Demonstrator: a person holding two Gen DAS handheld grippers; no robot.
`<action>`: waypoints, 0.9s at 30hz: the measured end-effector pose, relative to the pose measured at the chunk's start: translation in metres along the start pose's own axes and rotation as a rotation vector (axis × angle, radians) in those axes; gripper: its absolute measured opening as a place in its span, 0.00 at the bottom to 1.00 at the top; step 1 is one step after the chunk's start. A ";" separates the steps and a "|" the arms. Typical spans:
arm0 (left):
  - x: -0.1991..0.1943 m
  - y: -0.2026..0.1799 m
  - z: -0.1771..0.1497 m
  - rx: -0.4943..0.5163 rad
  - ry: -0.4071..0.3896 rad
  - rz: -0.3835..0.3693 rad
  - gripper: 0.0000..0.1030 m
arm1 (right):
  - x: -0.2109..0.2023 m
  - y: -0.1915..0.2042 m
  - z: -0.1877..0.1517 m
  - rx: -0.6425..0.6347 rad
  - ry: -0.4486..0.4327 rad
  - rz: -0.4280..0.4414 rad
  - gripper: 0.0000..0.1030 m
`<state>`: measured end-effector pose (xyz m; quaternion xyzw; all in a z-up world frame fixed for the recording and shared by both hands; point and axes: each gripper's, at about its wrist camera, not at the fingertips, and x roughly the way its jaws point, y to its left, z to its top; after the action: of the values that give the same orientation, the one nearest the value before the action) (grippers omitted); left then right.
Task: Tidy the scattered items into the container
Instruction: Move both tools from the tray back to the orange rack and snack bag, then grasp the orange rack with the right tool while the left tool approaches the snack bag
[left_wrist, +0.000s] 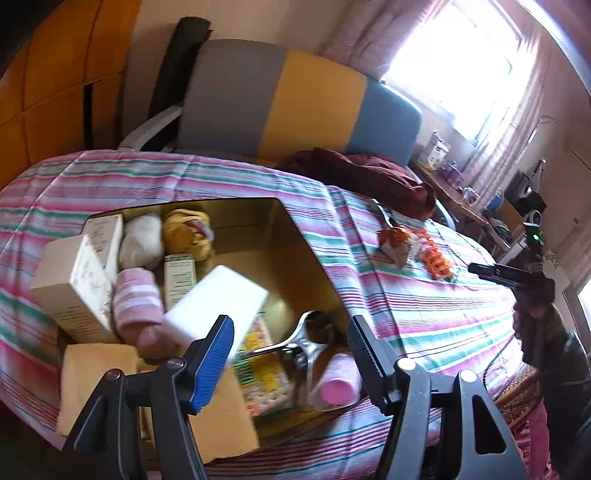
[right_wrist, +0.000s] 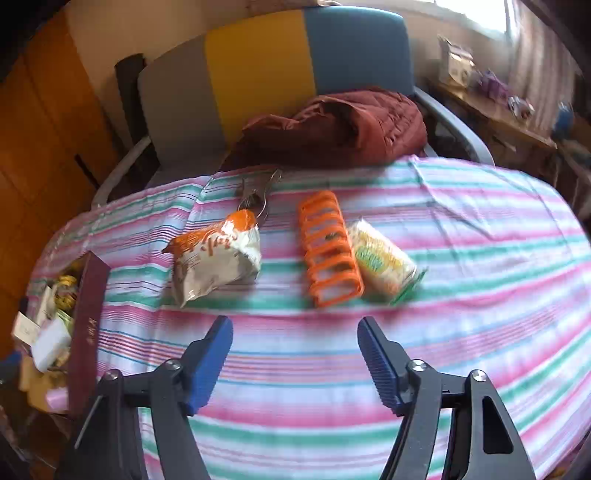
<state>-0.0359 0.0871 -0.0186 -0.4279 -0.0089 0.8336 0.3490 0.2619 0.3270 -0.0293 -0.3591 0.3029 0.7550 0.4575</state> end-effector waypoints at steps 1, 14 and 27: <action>0.001 -0.004 0.001 0.007 0.004 -0.007 0.63 | 0.003 0.000 0.003 -0.022 -0.002 -0.009 0.66; 0.021 -0.070 0.016 0.134 0.071 -0.110 0.63 | 0.076 -0.008 0.037 -0.167 0.032 -0.101 0.65; 0.086 -0.133 0.052 0.212 0.161 -0.136 0.63 | 0.115 0.001 0.035 -0.318 0.092 -0.153 0.50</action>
<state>-0.0309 0.2528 -0.0043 -0.4526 0.0782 0.7672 0.4477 0.2139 0.4086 -0.1036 -0.4832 0.1719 0.7391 0.4367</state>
